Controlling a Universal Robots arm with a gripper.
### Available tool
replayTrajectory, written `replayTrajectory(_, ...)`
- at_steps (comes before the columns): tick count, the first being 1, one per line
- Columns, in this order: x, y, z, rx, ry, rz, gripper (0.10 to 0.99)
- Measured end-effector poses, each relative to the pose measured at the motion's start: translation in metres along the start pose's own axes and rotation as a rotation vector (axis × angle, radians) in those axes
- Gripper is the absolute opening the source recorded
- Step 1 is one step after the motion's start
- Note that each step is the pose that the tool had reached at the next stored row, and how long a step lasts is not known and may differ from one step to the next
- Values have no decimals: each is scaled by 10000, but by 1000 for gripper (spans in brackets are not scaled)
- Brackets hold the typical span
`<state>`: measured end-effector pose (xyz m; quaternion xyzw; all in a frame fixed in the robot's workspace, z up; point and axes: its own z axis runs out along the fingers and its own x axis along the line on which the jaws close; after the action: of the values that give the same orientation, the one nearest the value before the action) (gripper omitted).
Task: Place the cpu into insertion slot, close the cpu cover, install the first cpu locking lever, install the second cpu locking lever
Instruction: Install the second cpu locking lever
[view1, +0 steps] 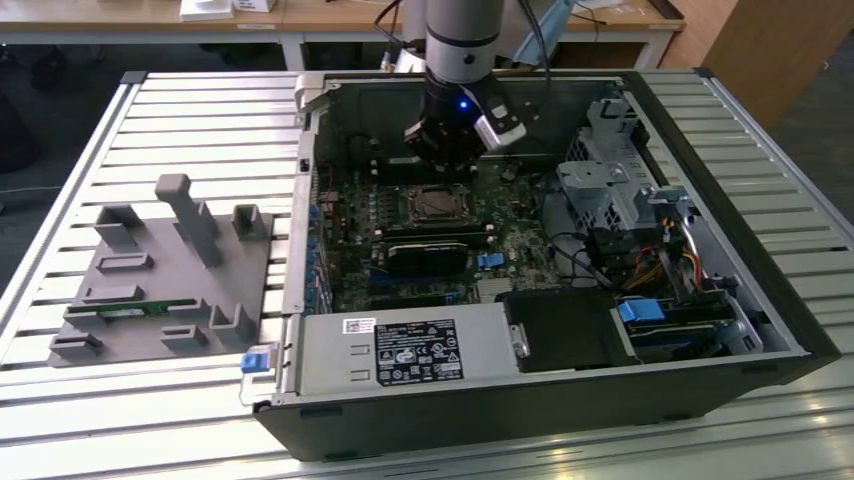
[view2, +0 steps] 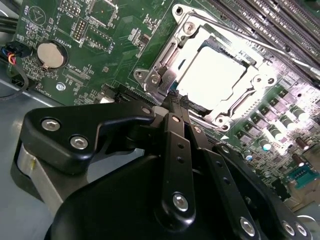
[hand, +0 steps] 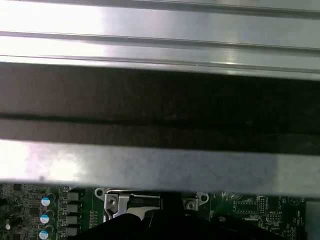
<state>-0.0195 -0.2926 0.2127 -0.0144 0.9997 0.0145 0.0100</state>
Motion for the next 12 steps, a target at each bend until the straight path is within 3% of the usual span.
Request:
replayTrajectory(8, 2, -69, -2, 1, 0, 0, 106)
replayTrajectory(12, 2, -70, -23, 3, 1, 1, 106)
